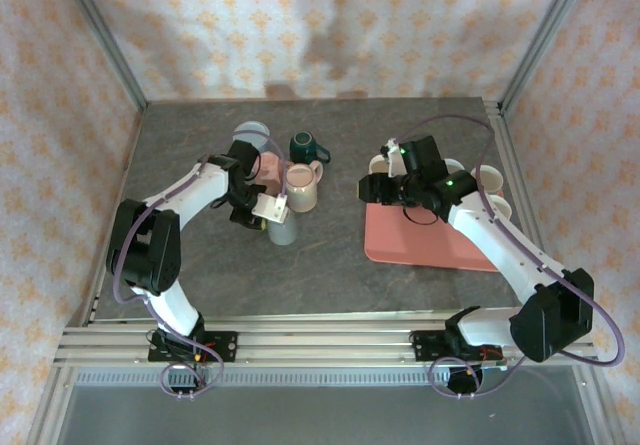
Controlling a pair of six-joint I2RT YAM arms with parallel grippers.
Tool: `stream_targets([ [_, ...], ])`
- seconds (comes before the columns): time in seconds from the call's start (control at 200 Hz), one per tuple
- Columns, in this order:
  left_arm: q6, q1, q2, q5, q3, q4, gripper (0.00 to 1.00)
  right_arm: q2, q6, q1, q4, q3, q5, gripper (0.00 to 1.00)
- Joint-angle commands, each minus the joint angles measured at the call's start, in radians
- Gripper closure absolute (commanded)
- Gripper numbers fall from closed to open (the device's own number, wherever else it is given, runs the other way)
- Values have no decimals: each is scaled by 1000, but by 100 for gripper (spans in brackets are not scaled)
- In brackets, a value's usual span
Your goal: Turn the mug right side up
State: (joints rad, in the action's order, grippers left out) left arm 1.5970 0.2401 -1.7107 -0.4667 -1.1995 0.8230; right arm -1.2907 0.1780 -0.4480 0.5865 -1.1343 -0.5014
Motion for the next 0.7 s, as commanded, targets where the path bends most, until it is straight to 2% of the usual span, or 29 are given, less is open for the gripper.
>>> stream_targets([
  [0.0,-42,18,-10,3,-8,17,64,39,-16,6,13,5,12,48],
  [0.275,-77,29,-37,22,-24,25,79,50,-20,5,20,0,11,49],
  [0.46,-153,32,-38,-25,-40,30,100,64,-21,7,27,-1,23,49],
  [0.696,-340,38,42,-119,14,-30,100,94,0,8,26,17,37,50],
])
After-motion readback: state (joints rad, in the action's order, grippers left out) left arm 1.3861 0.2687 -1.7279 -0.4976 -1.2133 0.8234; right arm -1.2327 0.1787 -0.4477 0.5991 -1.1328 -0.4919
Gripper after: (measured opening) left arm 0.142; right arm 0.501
